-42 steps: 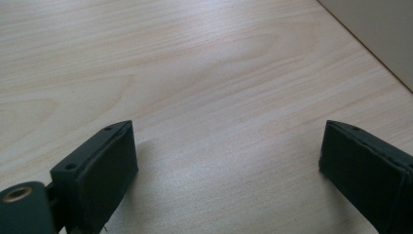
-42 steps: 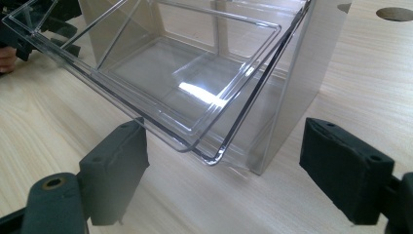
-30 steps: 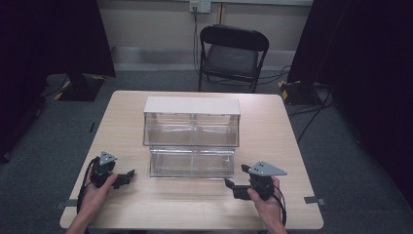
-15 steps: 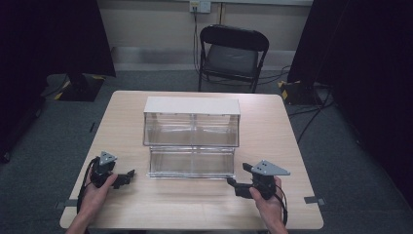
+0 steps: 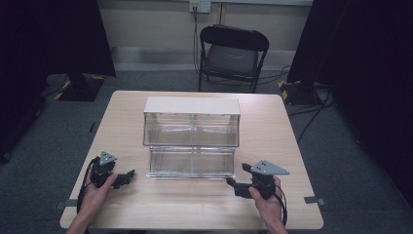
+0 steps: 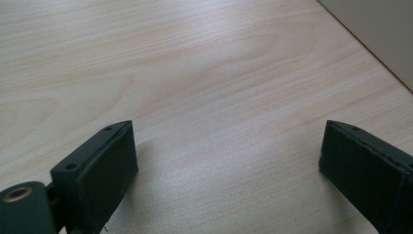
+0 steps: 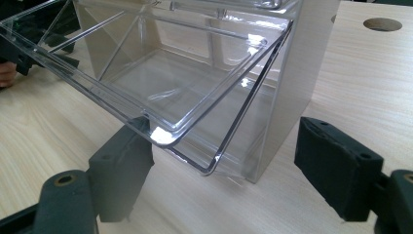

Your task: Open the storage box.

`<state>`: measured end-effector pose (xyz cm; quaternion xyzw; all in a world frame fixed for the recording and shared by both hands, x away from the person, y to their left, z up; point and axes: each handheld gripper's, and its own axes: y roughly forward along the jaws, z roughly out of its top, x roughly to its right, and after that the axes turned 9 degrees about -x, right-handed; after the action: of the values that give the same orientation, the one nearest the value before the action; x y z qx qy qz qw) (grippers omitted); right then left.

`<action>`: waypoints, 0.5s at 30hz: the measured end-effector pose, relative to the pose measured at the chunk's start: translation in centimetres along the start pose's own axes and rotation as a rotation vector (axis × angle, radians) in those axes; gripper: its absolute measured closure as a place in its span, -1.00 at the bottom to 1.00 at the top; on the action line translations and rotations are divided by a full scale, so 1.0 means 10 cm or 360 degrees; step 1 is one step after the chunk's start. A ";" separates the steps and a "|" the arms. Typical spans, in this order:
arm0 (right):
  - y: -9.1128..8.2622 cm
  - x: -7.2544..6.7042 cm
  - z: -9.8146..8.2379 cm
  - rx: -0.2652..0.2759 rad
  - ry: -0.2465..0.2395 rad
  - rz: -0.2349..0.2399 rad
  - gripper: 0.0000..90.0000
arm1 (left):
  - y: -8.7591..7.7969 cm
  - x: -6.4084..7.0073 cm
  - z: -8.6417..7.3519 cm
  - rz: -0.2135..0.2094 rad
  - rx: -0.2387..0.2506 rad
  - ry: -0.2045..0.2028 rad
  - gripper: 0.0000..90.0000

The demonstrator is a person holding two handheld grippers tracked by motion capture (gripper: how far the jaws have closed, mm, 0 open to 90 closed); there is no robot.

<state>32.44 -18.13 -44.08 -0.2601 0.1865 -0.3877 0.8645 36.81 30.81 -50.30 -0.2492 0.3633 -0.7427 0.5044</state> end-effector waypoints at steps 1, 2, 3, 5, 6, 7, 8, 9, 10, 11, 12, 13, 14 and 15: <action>0.00 0.00 0.00 -0.0001 0.0000 -0.0001 -0.53 | 0.00 0.00 0.00 0.0001 0.0000 0.0000 -0.86; 0.01 0.00 0.00 0.0000 -0.0004 0.0004 -0.53 | 0.00 0.00 0.00 0.0000 0.0001 0.0001 -0.86; 0.01 0.00 0.00 -0.0002 -0.0006 0.0005 -0.53 | 0.00 0.00 0.00 0.0000 0.0000 0.0000 -0.86; 0.01 0.00 0.01 -0.0006 0.0001 0.0010 -0.53 | 0.00 0.00 0.00 0.0000 0.0001 0.0000 -0.86; 0.01 0.00 0.01 -0.0004 0.0002 0.0007 -0.54 | 0.00 0.00 0.00 0.0000 0.0000 0.0000 -0.86; 0.01 0.00 0.01 -0.0005 0.0000 0.0008 -0.54 | 0.00 0.00 0.00 0.0000 0.0001 0.0001 -0.86; 0.01 0.00 0.01 -0.0002 0.0003 0.0007 -0.54 | 0.00 0.00 0.00 0.0000 0.0001 0.0001 -0.86; 0.01 0.00 0.01 -0.0001 0.0004 0.0007 -0.55 | 0.00 0.00 0.00 0.0000 0.0001 0.0000 -0.86; 0.00 0.00 0.02 -0.0005 0.0009 0.0008 -0.55 | 0.00 0.00 0.00 0.0000 0.0001 0.0001 -0.86; 0.00 0.00 0.02 -0.0004 0.0009 0.0010 -0.55 | 0.00 0.00 0.00 0.0002 0.0000 0.0001 -0.86; 0.00 -0.01 0.02 -0.0004 0.0011 0.0008 -0.55 | 0.00 0.00 0.00 0.0001 0.0000 0.0000 -0.86; 0.00 0.00 0.03 0.0002 0.0007 0.0010 -0.57 | 0.00 0.00 0.00 0.0000 0.0000 0.0000 -0.86; 0.00 0.00 0.03 0.0006 0.0013 0.0008 -0.58 | 0.00 0.00 0.00 0.0000 0.0000 0.0000 -0.86; -0.01 0.00 0.04 0.0006 0.0019 0.0005 -0.58 | 0.00 0.00 0.00 0.0000 0.0000 0.0000 -0.86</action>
<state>32.57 -18.03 -43.76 -0.2559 0.1914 -0.3881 0.8645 36.81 30.81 -50.30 -0.2493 0.3631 -0.7427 0.5044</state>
